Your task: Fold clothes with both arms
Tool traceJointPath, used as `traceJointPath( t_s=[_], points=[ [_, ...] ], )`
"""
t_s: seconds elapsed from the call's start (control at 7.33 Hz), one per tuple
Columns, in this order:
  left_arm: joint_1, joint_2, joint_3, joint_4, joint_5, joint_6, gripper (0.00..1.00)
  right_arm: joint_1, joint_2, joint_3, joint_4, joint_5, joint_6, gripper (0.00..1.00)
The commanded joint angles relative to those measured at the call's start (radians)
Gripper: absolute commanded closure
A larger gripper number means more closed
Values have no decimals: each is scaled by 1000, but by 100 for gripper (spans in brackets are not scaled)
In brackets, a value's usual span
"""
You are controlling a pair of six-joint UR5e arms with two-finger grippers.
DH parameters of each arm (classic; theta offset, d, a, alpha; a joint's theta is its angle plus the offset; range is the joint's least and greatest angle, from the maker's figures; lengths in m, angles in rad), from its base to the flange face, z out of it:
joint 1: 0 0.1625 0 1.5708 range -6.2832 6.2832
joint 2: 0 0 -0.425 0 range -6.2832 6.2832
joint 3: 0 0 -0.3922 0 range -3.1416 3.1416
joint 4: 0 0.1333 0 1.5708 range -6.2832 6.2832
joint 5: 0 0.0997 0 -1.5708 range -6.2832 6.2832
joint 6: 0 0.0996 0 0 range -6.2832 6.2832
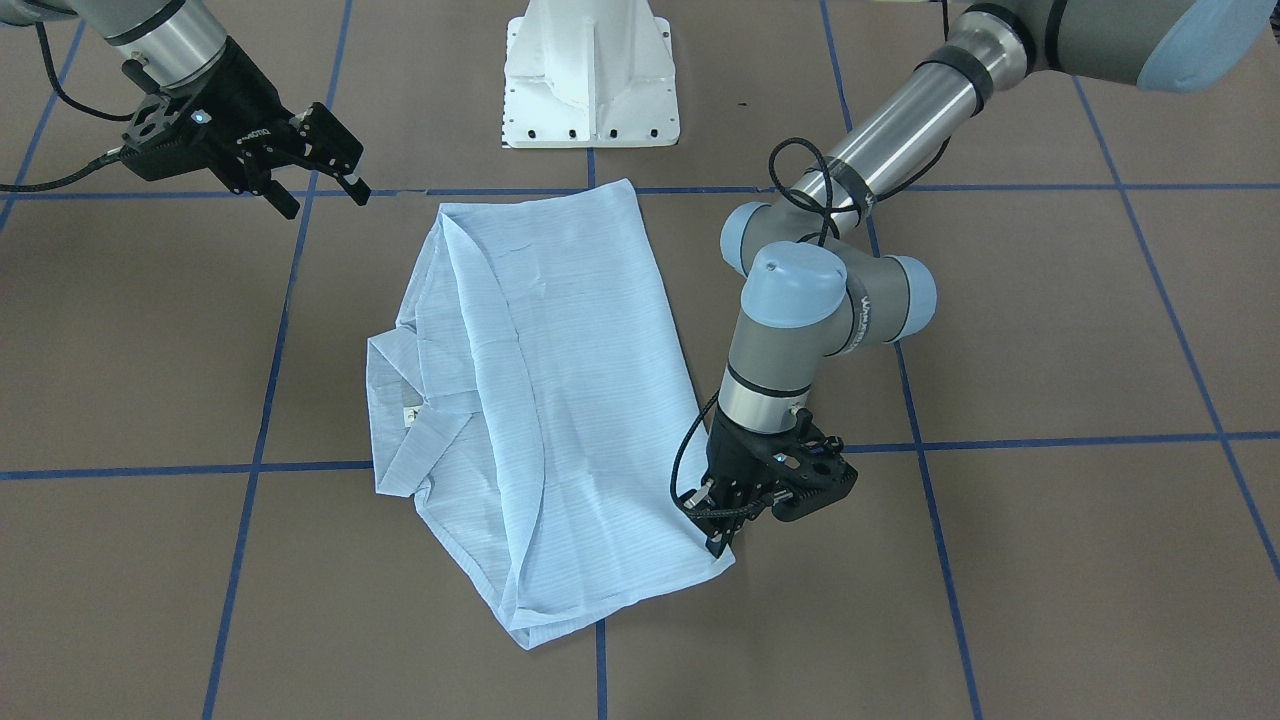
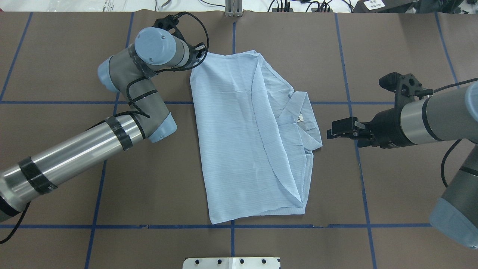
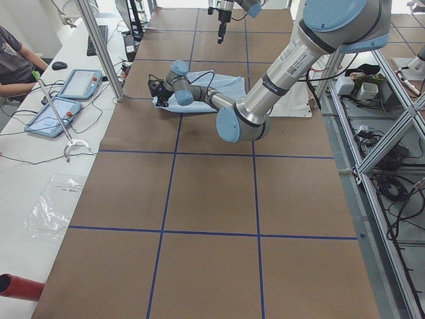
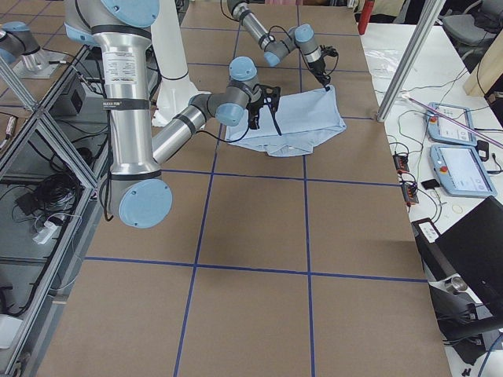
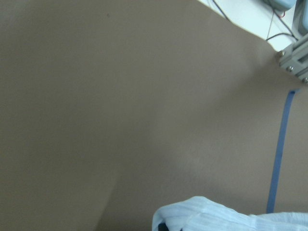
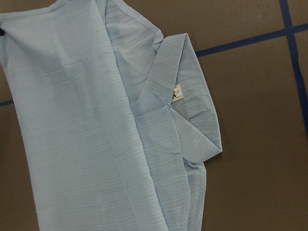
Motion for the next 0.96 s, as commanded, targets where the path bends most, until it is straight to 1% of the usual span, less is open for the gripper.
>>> traceJointPath(
  t_s=[0.0, 0.14, 0.27, 0.41, 0.55, 0.68, 0.82],
  points=[
    [-5, -62, 147, -183, 78, 0, 100, 1, 7, -8, 0, -3, 1, 0],
    [-5, -67, 178, -226, 106, 1, 100, 0, 8, -11, 0, -7, 1, 0],
    [-5, -67, 181, -227, 108, 3, 100, 0, 24, -23, 0, -7, 1, 0],
    [-5, -66, 180, -227, 108, 36, 26, 0, 28, -31, 0, -7, 1, 0],
    [-5, -64, 180, -227, 109, 120, 0, 0, 30, -37, 0, -9, -1, 0],
    [-11, -64, 177, -227, 102, 130, 0, -3, 36, -52, -5, -9, -1, 0],
    [-25, -62, 166, -222, 97, 147, 0, -18, 42, -63, -9, -42, -2, 0]
  ],
)
